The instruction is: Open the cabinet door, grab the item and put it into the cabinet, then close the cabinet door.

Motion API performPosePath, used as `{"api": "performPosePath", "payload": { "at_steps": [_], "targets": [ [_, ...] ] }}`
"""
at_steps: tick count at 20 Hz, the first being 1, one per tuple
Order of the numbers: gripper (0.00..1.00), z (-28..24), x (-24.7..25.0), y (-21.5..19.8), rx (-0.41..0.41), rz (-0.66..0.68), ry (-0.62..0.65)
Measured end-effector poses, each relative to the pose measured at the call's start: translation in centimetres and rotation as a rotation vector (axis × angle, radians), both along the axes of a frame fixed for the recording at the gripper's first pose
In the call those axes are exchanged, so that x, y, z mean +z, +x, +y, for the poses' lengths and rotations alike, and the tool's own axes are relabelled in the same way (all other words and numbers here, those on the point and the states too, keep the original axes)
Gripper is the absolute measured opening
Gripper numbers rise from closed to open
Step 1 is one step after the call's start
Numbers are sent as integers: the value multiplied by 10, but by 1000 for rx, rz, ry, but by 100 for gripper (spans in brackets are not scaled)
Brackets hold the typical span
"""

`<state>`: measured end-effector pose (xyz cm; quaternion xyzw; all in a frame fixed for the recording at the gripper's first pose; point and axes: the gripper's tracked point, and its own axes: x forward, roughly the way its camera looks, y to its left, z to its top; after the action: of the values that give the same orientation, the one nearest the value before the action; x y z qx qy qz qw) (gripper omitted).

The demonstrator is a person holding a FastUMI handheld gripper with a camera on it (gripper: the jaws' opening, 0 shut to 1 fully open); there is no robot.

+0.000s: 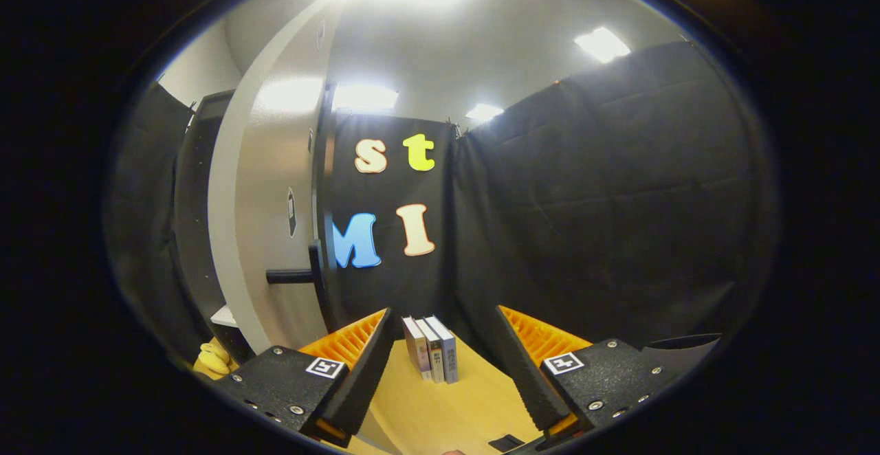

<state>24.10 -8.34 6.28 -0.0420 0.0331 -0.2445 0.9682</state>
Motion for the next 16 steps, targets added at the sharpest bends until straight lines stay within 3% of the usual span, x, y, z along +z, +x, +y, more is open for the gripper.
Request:
{"api": "performPosePath", "payload": {
  "at_steps": [16],
  "targets": [
    [89, 103, -11, 14, 212, 25, 71]
  ]
}}
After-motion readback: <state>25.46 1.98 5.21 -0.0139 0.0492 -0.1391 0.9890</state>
